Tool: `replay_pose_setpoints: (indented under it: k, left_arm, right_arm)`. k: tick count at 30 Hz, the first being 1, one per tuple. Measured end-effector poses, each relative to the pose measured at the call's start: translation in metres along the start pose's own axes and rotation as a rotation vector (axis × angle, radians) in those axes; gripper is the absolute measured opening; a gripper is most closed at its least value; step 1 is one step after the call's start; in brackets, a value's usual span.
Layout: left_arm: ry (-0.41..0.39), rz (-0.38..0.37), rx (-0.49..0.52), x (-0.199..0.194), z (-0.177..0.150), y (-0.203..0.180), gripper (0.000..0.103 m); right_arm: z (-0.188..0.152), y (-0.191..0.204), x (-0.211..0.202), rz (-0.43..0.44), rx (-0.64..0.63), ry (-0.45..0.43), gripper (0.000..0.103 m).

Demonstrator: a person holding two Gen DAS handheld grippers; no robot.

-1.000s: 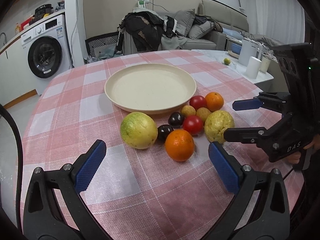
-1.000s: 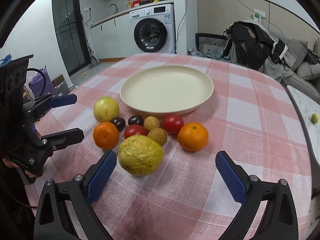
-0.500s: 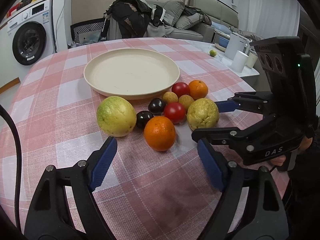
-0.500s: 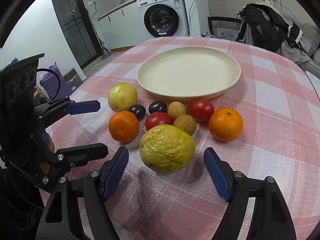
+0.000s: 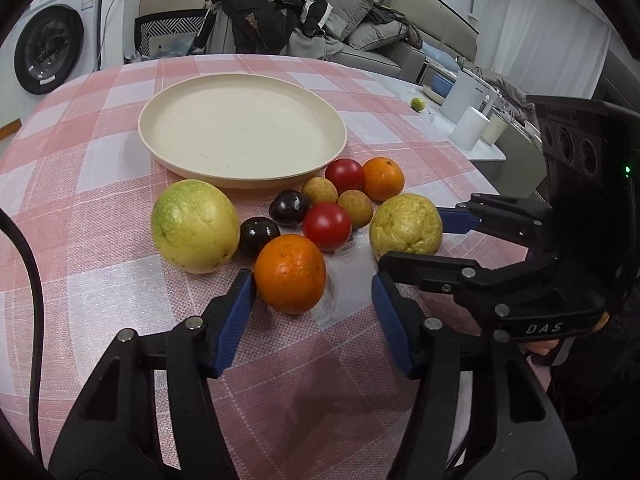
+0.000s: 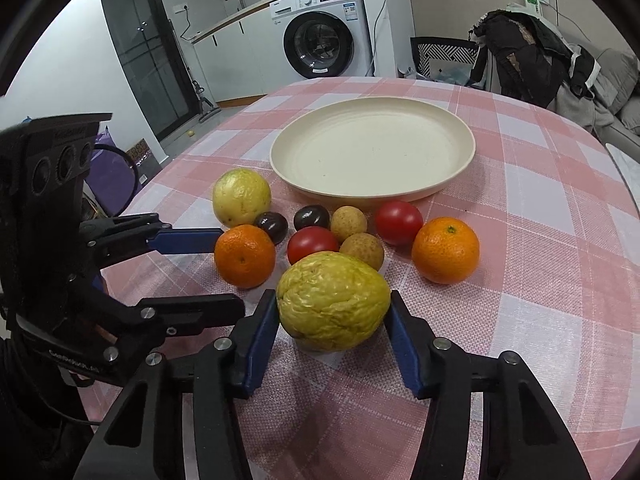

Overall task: Organize fruits
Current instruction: 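Grasp the small mandarin with the left tool while the right tool grasps the yellow lumpy citrus, then lift the mandarin and yellow citrus and carry both over the cream plate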

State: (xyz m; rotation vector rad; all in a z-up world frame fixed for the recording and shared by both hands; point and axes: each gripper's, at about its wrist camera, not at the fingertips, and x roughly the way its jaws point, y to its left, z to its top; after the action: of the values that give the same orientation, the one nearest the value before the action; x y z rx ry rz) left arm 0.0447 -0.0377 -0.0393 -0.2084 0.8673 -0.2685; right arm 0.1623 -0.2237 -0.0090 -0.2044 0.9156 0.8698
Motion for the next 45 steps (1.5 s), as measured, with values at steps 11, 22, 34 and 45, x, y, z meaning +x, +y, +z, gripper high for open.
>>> replay_pose_setpoints:
  k: [11,22,34,45]
  left_arm:
    - [-0.013,0.012,-0.026,0.001,0.003,0.004,0.028]
    - [-0.065,0.019,0.010,-0.015,0.000,-0.001,0.028]
    - [-0.175,0.080,0.059,-0.048,0.018,-0.004,0.028]
    - [-0.219,0.132,0.061,-0.058,0.046,0.005,0.028]
  right_arm:
    - [-0.001,-0.008,-0.013,-0.007,0.016,-0.038,0.054]
    - [0.000,-0.009,-0.017,-0.016,0.026,-0.059,0.054]
    - [0.012,-0.007,-0.035,-0.036,0.024,-0.145,0.054]
    - [0.037,-0.012,-0.045,-0.058,0.035,-0.212,0.054]
